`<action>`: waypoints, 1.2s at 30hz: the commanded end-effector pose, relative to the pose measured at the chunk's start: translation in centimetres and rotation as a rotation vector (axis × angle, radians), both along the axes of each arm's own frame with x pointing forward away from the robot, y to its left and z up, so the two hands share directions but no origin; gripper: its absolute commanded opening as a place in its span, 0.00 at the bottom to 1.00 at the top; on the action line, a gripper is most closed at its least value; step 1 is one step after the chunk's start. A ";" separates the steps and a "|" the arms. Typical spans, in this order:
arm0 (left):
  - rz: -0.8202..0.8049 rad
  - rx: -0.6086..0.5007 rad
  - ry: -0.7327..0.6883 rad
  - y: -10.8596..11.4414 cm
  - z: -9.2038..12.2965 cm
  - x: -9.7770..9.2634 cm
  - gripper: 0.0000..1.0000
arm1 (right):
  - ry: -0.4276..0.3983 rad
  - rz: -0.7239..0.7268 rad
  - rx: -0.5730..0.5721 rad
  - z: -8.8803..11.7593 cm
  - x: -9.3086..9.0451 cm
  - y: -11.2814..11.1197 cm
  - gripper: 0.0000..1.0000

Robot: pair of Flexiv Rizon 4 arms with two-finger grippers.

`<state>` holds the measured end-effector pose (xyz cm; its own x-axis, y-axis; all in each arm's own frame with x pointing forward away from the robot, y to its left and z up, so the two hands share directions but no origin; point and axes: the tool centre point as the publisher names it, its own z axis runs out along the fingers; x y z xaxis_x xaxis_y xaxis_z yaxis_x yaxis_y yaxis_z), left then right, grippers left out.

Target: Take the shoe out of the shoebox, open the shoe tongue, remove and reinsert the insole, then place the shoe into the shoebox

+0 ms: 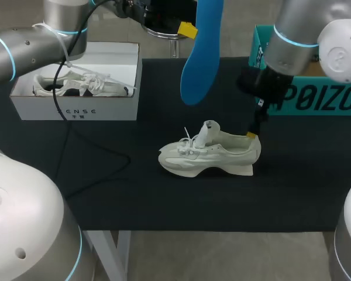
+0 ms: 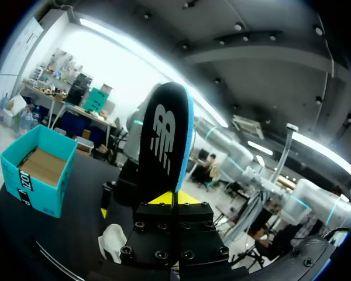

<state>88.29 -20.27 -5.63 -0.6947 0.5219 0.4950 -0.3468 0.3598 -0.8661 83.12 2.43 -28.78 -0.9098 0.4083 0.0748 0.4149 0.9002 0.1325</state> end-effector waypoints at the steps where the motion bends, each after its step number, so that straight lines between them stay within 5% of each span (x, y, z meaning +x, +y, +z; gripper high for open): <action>1: -0.001 0.000 0.000 0.0 -0.1 0.0 0.00 | 0.013 -0.003 0.006 -1.2 0.8 0.8 1.00; 13: -0.001 0.000 0.000 0.0 -0.1 0.0 0.00 | -0.019 0.077 0.113 -4.0 2.4 1.7 1.00; 36: -0.001 0.000 0.000 0.0 -0.1 0.0 0.00 | 0.122 0.180 0.079 -9.6 4.1 3.0 1.00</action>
<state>88.29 -20.27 -5.64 -0.6946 0.5220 0.4950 -0.3469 0.3597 -0.8662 86.43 5.02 -37.43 -0.9535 0.2351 0.1887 0.2677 0.9481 0.1714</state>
